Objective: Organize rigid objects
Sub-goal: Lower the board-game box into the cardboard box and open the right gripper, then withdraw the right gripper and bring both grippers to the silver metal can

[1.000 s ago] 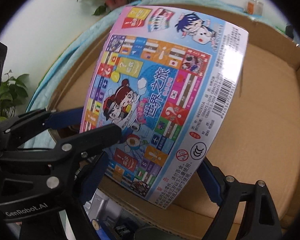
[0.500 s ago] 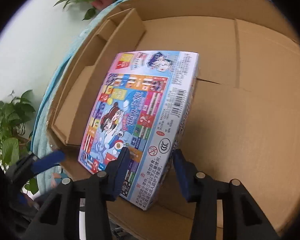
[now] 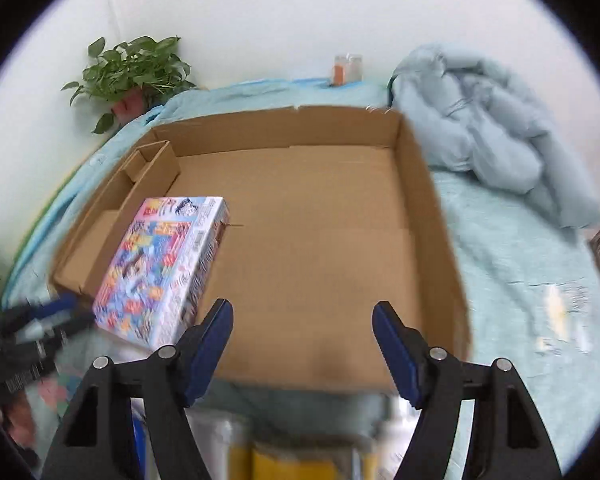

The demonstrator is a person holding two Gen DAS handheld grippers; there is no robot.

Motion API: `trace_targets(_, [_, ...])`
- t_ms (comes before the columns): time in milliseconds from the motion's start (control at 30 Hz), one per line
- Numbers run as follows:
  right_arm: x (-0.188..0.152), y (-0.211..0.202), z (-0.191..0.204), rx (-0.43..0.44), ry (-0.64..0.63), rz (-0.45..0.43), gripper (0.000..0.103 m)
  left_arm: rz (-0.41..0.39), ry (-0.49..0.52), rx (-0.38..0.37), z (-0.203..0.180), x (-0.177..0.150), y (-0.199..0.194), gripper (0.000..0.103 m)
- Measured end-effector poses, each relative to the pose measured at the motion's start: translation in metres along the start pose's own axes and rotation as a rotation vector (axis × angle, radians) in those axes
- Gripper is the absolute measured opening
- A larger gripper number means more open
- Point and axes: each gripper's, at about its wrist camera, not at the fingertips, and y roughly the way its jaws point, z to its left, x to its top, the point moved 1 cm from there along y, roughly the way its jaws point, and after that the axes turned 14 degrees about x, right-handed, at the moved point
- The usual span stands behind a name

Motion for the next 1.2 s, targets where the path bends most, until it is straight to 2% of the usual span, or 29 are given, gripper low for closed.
trace_targets(33, [-0.008,-0.009,0.007,-0.024,-0.031,-0.034,0.060,-0.051,-0.004,0.011,0.000,0.000,-0.012,0.078])
trace_targets(67, [-0.014,-0.015,0.009,-0.051,-0.050,-0.053,0.036,-0.122,-0.013,0.041,0.001,-0.001,-0.028,0.101])
trace_targets(100, [-0.019,-0.021,0.015,-0.076,-0.055,-0.074,0.026,-0.197,-0.031,0.075,0.002,-0.003,-0.045,0.102])
trace_targets(167, [-0.016,-0.029,0.014,-0.063,-0.030,-0.114,0.026,-0.294,-0.075,0.109,0.004,-0.010,-0.070,0.103])
trace_targets(233, [-0.025,-0.042,0.024,-0.046,-0.035,-0.159,0.048,-0.306,-0.090,0.085,0.003,-0.016,-0.084,0.103])
trace_targets(267, [-0.029,-0.045,0.027,-0.049,-0.039,-0.172,0.083,-0.301,-0.092,0.081,0.001,-0.019,-0.089,0.103])
trace_targets(300, [-0.033,-0.053,0.028,-0.053,-0.044,-0.195,0.095,-0.297,-0.090,0.082,0.001,-0.021,-0.090,0.103])
trace_targets(367, [-0.041,-0.063,0.038,-0.067,-0.070,-0.235,0.095,-0.292,-0.076,0.077,-0.002,-0.028,-0.096,0.103])
trace_targets(500, [-0.049,-0.072,0.047,-0.037,-0.070,-0.221,0.095,-0.277,-0.037,0.067,-0.013,-0.046,-0.113,0.101])
trace_targets(533, [-0.052,-0.073,0.048,-0.030,-0.062,-0.215,0.095,-0.268,-0.024,0.064,-0.015,-0.048,-0.116,0.090])
trace_targets(567, [-0.055,-0.075,0.050,-0.033,-0.059,-0.212,0.095,-0.256,-0.014,0.055,-0.018,-0.052,-0.119,0.060])
trace_targets(600, [-0.058,-0.076,0.051,-0.033,-0.060,-0.205,0.094,-0.235,-0.002,0.039,-0.020,-0.054,-0.120,0.038])
trace_targets(633, [-0.062,-0.078,0.053,-0.026,-0.063,-0.205,0.091,-0.207,0.007,0.030,-0.021,-0.056,-0.121,0.000])
trace_targets(700, [-0.068,-0.084,0.056,-0.040,-0.065,-0.222,0.027,-0.213,-0.010,0.040,-0.021,-0.062,-0.130,0.001])
trace_targets(733, [-0.071,-0.086,0.058,-0.066,-0.065,-0.215,0.022,-0.242,-0.019,0.038,-0.020,-0.065,-0.137,0.001])
trace_targets(767, [-0.073,-0.088,0.058,-0.066,-0.059,-0.219,0.022,-0.275,-0.030,0.030,-0.019,-0.068,-0.145,0.014])
trace_targets(800, [-0.076,-0.093,0.057,-0.053,-0.050,-0.232,0.026,-0.292,-0.035,0.020,-0.018,-0.069,-0.150,0.033])
trace_targets(833, [-0.078,-0.097,0.057,-0.051,-0.046,-0.241,0.035,-0.295,-0.037,0.012,-0.018,-0.070,-0.155,0.096])
trace_targets(867, [-0.080,-0.099,0.057,-0.051,-0.047,-0.245,0.072,-0.307,-0.054,0.013,-0.015,-0.072,-0.160,0.100])
trace_targets(900, [-0.082,-0.101,0.057,-0.049,-0.053,-0.253,0.099,-0.340,-0.087,0.010,-0.013,-0.076,-0.164,0.103])
trace_targets(1000, [-0.092,-0.111,0.062,-0.068,-0.090,-0.286,0.101,-0.363,-0.085,0.044,-0.013,-0.081,-0.170,0.102])
trace_targets(1200, [-0.105,-0.111,0.061,0.030,-0.096,-0.261,0.101,-0.350,-0.050,0.092,-0.014,-0.089,-0.175,0.102])
